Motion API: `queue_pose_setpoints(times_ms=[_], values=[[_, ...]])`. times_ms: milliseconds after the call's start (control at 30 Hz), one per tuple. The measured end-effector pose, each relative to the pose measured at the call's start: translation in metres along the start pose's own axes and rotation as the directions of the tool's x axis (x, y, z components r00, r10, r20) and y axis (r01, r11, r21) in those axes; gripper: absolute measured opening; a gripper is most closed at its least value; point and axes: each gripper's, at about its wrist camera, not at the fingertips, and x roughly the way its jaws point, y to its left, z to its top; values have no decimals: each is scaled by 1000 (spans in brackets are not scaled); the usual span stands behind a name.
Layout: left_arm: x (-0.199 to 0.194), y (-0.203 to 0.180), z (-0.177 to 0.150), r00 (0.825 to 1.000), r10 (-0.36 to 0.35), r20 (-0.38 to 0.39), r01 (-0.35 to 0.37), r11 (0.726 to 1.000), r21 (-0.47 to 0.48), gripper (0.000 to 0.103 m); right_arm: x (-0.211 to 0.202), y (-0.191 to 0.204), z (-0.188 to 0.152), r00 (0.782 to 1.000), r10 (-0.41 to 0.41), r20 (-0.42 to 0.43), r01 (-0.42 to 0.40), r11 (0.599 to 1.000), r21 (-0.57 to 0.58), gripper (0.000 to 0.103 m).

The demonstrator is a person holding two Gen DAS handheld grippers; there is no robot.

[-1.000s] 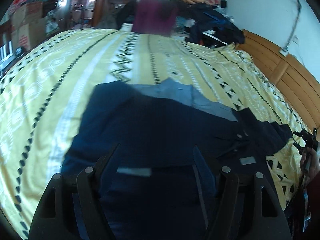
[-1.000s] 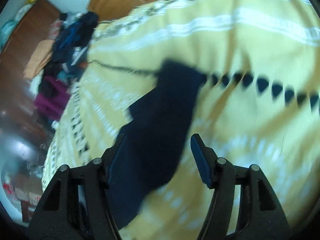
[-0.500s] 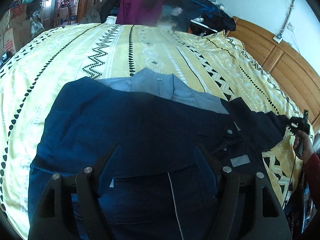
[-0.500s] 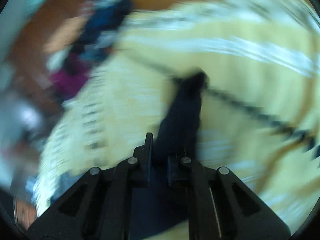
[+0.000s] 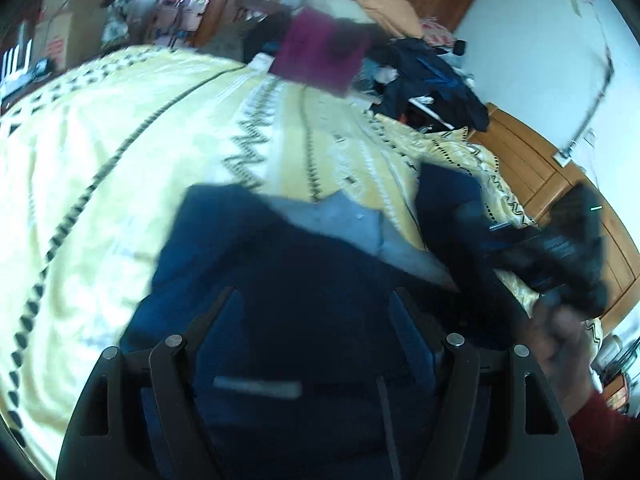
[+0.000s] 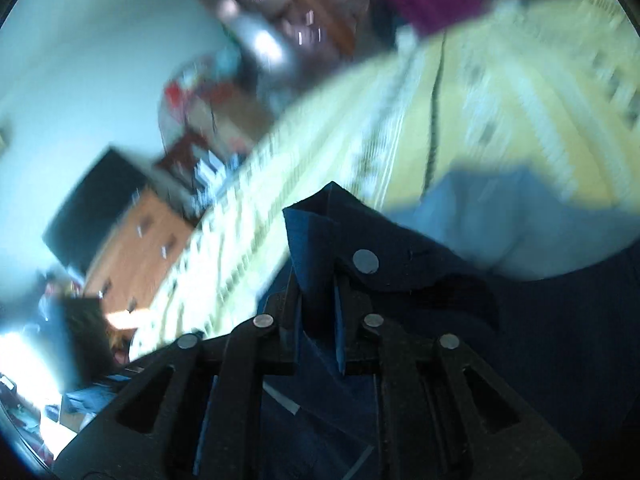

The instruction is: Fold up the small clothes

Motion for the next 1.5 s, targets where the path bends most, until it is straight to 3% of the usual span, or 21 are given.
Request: queue_pose_setpoints(times_ms=[100,167,267,300,333,467,633,733,1033,1267,1367,1400,1433,1500], values=[[2,23,-7,999,-33,-36,31,998,-53,78,43,-17,-24,989,-15,-149,25,997,70,18],[13,32,-12,996,-67,-66,61,994,-89,78,32,-11,-36,986,7,-169,10,995,102,20],[34,33,-19,985,-126,-114,113,987,-115,78,-40,8,-48,999,39,-31,-37,998,44,47],[42,30,-20,981,-148,-128,133,983,-124,78,-58,5,-56,999,36,13,-37,998,43,63],[49,26,-22,975,-172,-139,155,980,-128,78,-85,1,-62,997,23,75,-27,998,60,72],[78,5,-25,963,-221,-154,200,970,-139,82,-138,-31,-93,988,-58,140,35,986,162,72],[96,-2,-33,968,-158,-194,122,975,-183,83,-171,-67,-133,988,-113,103,82,960,269,72],[90,-1,-44,976,-107,-188,66,975,-210,83,-178,-74,-150,991,-113,73,88,956,280,72],[102,-11,-42,983,-80,-165,47,979,-197,82,-182,-74,-143,990,-116,81,97,974,202,72],[116,4,-35,992,-83,-97,50,951,-305,82,-209,-88,-162,976,-199,88,175,959,224,72],[122,4,-33,992,-89,-87,59,951,-303,71,-216,-106,-181,972,-227,56,202,936,287,72],[125,6,-33,990,-104,-91,71,949,-307,54,-218,-109,-186,973,-225,50,200,932,301,71],[129,8,-34,987,-124,-103,85,942,-324,46,-221,-112,-191,973,-223,51,197,930,309,69],[131,9,-35,988,-118,-103,79,944,-321,42,-223,-110,-193,973,-225,52,200,933,298,69]])
